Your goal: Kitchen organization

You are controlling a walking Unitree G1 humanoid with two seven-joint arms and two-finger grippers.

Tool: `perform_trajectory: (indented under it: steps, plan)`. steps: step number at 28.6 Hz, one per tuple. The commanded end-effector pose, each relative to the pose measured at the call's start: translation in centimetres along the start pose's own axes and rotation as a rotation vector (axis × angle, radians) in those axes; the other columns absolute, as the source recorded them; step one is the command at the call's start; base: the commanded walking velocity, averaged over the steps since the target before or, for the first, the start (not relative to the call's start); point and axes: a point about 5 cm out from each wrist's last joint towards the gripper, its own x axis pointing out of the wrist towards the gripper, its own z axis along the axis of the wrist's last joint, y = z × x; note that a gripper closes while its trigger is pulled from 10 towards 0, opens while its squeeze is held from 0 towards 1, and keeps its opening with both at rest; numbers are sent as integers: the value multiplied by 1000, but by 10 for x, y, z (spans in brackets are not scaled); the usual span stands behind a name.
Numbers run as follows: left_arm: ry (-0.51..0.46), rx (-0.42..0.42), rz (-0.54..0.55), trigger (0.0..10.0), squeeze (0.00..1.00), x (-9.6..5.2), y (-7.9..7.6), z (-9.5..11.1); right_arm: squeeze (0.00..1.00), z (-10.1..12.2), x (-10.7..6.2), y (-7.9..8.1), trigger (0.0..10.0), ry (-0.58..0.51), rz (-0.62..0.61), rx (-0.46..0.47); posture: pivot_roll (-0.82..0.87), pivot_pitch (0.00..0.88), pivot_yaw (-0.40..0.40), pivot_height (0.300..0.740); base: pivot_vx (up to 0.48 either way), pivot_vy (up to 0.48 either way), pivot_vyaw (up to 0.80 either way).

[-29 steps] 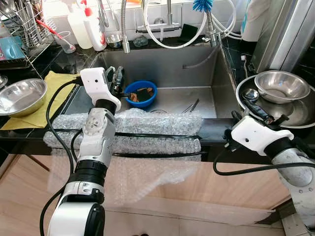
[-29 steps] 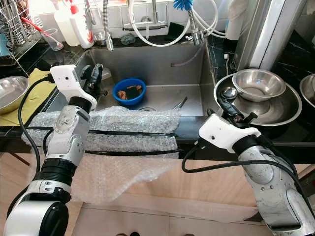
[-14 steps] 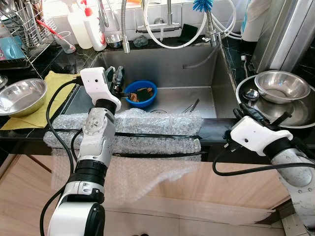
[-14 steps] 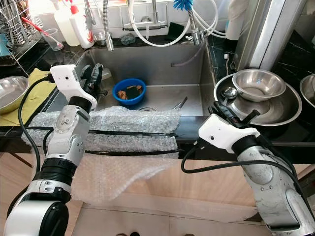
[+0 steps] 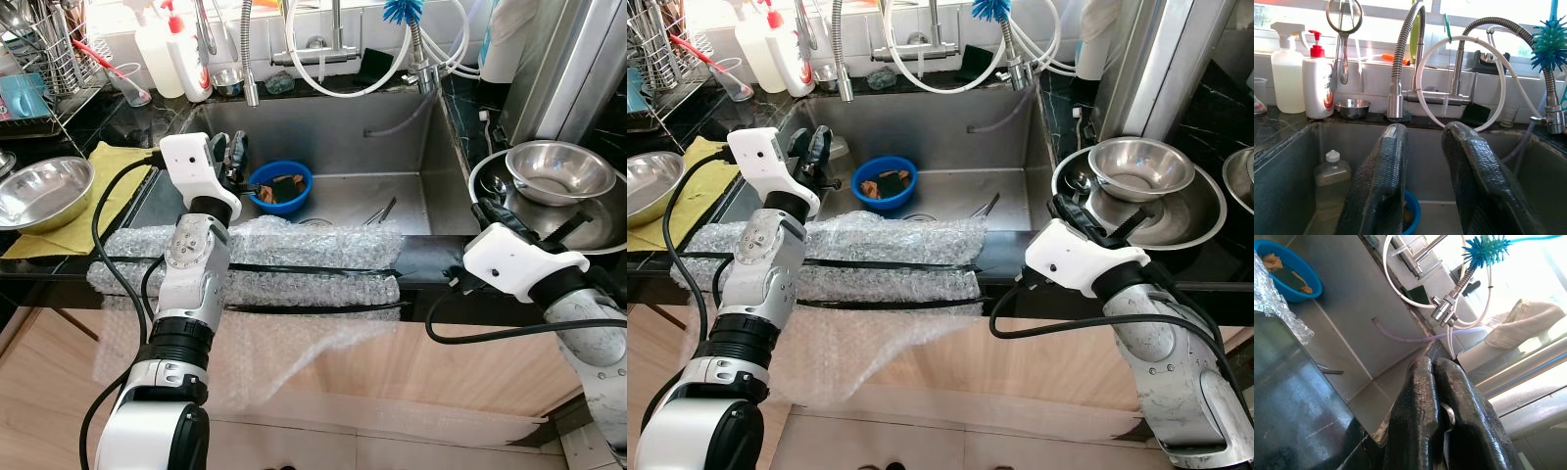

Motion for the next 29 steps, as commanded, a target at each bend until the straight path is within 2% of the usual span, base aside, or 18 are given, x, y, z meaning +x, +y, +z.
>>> perform_trajectory:
  steps: [1, 4, 5, 6, 8, 21, 23, 24, 26, 27, 28, 29]
  plan:
    - [-15, 0, 14, 10000, 0, 2, 3, 3, 0, 8, 2, -5, 0, -28, -14, 1, -118, 108, 141, 740, 0, 0, 0]
    - [-15, 0, 14, 10000, 0, 2, 3, 3, 0, 8, 2, -5, 0, -29, -15, 1, -118, 108, 141, 740, 0, 0, 0]
    - [-16, -3, 14, 10000, 0, 2, 3, 3, 0, 13, 4, -12, 10000, -45, -48, 1, -120, 107, 140, 740, 0, 0, 0]
    - [-16, -6, 14, 10000, 0, 2, 3, 3, 0, 21, 6, -20, 10000, -67, -92, 3, -119, 105, 139, 740, 0, 0, 0]
    - [-19, -8, 13, 10000, 0, 2, 3, 3, 0, 26, 8, -26, 10000, -86, -114, 2, -119, 106, 138, 740, 0, 0, 0]
    - [-28, -12, 13, 10000, 0, 1, 2, 4, 0, 41, 12, -34, 10000, -135, -178, 45, -119, 105, 134, 740, 0, 0, 0]
    - [-29, -12, 13, 10000, 0, 1, 2, 4, 0, 42, 14, -37, 10000, -143, -222, 113, -119, 104, 135, 740, 0, 0, 0]
    - [-30, -12, 10, 10000, 0, 1, 1, 4, 0, 45, 17, -42, 10000, -158, -285, 244, -120, 104, 135, 740, 0, 0, 0]
    - [-30, -13, 6, 10000, 0, 1, -1, 4, 0, 48, 21, -47, 10000, -178, -341, 384, -120, 104, 135, 740, 0, 0, 0]
    - [-30, -13, 6, 10000, 0, 1, -1, 4, 0, 48, 21, -47, 10000, -178, -341, 384, -120, 104, 135, 740, 0, 0, 0]
    - [-31, -14, 3, 10000, 0, 2, -1, 4, 0, 50, 23, -50, 10000, -196, -373, 475, -117, 103, 135, 740, 0, 0, 0]
    - [-31, -14, 3, 10000, 0, 2, -1, 4, 0, 50, 23, -50, 10000, -196, -373, 475, -117, 103, 135, 740, 0, 0, 0]
